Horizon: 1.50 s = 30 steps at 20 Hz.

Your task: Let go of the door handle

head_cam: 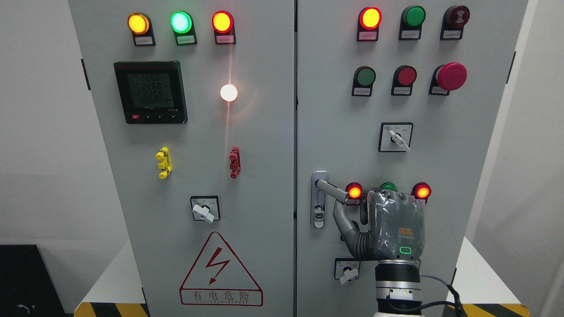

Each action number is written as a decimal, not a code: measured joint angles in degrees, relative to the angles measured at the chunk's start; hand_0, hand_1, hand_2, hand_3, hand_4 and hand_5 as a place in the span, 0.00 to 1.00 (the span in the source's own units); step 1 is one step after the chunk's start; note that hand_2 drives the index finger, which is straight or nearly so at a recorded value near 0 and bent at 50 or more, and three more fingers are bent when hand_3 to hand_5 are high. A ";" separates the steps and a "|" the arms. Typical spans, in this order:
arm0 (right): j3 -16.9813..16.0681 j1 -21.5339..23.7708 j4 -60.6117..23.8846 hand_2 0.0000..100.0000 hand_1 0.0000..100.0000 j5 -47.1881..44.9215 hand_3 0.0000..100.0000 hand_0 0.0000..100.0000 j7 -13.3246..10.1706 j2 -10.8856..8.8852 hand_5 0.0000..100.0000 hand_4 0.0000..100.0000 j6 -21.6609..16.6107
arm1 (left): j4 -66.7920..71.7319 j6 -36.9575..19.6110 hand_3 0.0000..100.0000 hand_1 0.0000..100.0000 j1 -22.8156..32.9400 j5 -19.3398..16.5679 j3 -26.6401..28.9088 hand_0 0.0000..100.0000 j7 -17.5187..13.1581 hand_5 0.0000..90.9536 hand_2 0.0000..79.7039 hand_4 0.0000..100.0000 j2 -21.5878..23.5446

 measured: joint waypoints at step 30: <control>-0.57 0.06 -0.37 0.99 0.31 -0.01 1.00 0.53 0.15 0.00 1.00 0.95 -0.43 | 0.00 0.02 0.00 0.56 0.00 0.00 0.00 0.12 0.00 0.00 0.00 0.00 0.00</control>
